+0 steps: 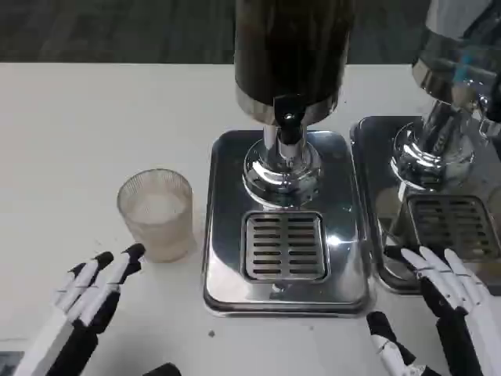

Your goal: Grasp the cup under the faucet to collect the drink, then remove the cup.

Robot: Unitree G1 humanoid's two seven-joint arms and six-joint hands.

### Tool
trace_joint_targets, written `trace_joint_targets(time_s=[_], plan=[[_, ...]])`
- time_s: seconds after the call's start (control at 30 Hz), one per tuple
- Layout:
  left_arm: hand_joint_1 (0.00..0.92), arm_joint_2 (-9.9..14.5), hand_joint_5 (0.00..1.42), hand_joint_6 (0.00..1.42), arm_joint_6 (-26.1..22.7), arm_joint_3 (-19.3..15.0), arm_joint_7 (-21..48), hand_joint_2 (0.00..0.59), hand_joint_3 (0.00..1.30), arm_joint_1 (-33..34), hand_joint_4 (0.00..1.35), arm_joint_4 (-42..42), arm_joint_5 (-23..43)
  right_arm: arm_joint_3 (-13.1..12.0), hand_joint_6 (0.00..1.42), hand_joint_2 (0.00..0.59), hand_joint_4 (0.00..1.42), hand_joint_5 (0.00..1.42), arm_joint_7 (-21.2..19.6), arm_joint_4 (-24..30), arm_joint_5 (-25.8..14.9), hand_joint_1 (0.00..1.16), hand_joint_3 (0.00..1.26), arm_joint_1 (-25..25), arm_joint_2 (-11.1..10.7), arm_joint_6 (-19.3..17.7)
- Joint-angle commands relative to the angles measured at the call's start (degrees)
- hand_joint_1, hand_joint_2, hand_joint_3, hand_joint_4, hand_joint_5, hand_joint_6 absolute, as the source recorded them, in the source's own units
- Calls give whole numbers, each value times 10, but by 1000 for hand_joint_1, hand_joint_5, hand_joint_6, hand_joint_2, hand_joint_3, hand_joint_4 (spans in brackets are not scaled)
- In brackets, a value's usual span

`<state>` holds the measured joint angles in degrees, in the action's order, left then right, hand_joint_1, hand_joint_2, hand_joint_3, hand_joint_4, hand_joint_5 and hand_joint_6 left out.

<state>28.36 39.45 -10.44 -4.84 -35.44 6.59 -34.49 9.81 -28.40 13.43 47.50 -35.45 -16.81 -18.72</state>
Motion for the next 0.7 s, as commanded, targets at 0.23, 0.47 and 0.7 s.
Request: trace_joint_targets(time_s=[0.23, 0.47, 0.7], plan=[[0, 18, 0, 0, 5, 8, 3, 100, 0, -7, 0, -9, -3, 2, 128, 413, 158, 92, -4, 4, 1, 359, 228, -10, 2, -6], [0, 17, 0, 0, 4, 9, 3, 100, 0, -7, 0, -14, 5, 6, 128, 414, 163, 96, -2, 2, 0, 361, 228, -9, 6, -5], [0, -1, 0, 0, 17, 0, -30, 84, 0, 19, 0, -41, 24, 7, 139, 414, 164, 111, 0, 0, -4, 364, 232, -4, 8, -4]])
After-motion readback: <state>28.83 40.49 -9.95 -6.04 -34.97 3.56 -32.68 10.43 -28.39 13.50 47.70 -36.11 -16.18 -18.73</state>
